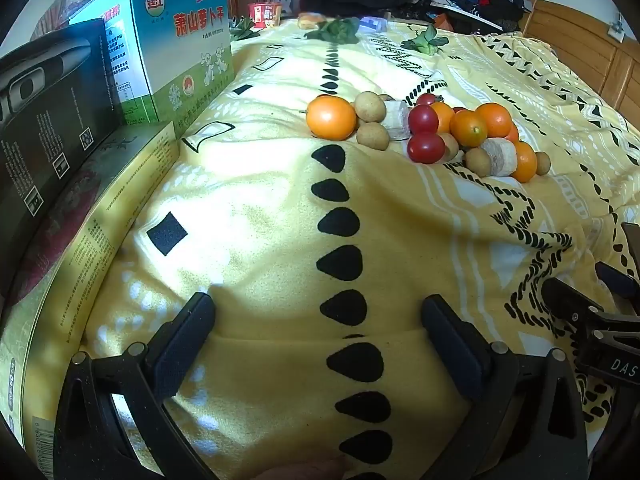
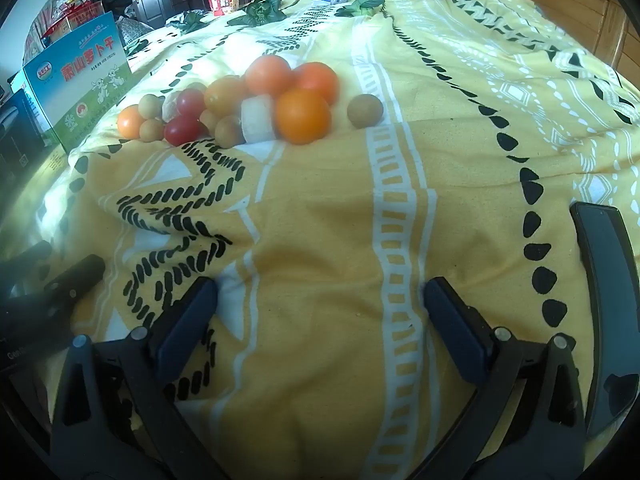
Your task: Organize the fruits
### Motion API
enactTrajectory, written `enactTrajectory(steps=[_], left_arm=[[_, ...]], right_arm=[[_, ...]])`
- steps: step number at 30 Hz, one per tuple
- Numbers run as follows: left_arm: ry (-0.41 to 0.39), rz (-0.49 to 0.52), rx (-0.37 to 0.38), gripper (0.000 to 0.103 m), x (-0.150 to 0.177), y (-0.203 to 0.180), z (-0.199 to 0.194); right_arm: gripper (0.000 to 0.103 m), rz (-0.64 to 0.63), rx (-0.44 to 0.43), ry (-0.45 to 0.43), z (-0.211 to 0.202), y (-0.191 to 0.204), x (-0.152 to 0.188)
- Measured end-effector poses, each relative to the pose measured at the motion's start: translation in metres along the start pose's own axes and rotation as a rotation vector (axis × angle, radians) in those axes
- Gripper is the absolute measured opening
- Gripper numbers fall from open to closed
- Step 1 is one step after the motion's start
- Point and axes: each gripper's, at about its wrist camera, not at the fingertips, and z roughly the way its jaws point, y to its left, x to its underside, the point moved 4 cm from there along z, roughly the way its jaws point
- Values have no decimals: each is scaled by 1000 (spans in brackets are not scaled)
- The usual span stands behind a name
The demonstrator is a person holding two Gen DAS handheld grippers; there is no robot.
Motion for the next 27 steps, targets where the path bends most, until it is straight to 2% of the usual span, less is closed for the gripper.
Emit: enactTrajectory(steps=[27], left_arm=[[1,-3,7,103,0,-5,-3]], right_arm=[[103,8,-12,-3,0,-1,-1]])
